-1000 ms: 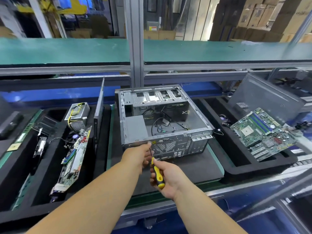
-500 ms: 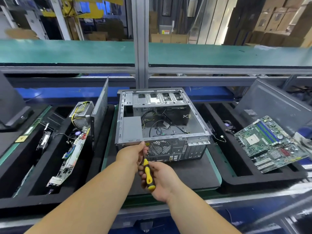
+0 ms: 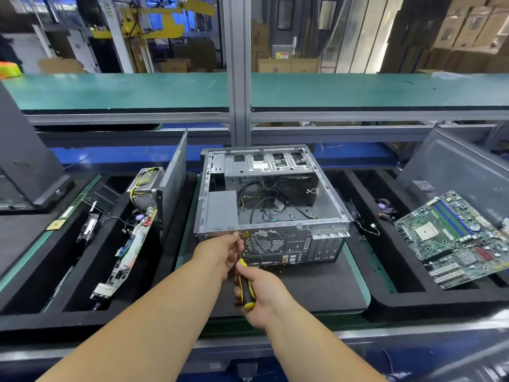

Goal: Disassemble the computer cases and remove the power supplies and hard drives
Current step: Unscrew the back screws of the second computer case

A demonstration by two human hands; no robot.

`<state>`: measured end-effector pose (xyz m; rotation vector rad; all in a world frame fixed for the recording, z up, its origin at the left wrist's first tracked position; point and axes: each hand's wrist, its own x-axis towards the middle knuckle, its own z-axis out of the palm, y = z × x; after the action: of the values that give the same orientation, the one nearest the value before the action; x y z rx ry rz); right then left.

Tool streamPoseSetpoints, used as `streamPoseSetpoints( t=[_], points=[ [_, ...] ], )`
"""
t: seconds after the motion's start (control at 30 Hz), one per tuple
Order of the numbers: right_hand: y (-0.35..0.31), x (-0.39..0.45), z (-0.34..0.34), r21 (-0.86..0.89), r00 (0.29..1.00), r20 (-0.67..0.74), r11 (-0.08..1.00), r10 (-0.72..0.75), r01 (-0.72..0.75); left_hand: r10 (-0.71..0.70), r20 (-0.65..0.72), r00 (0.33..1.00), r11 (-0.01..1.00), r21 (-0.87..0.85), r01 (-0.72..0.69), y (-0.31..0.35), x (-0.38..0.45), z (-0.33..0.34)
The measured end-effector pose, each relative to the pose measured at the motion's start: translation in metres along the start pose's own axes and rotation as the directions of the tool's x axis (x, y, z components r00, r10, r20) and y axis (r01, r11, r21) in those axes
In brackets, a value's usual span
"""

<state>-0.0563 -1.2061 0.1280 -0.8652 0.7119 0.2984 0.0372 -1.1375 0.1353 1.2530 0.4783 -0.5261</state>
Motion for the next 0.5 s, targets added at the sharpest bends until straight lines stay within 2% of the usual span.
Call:
streamPoseSetpoints(
  t=[0.3,0.5],
  points=[
    [-0.005,-0.003,0.000,0.073,0.994,0.100,0.995,0.053,-0.061,-0.057,0.012,0.998,0.998,0.009,0.057,0.002,0.001,-0.004],
    [0.002,-0.002,0.002,0.022,0.998,-0.063,1.000,-0.020,0.021,-0.060,0.095,0.994,0.998,-0.012,0.062,0.001,0.007,-0.012]
  ],
)
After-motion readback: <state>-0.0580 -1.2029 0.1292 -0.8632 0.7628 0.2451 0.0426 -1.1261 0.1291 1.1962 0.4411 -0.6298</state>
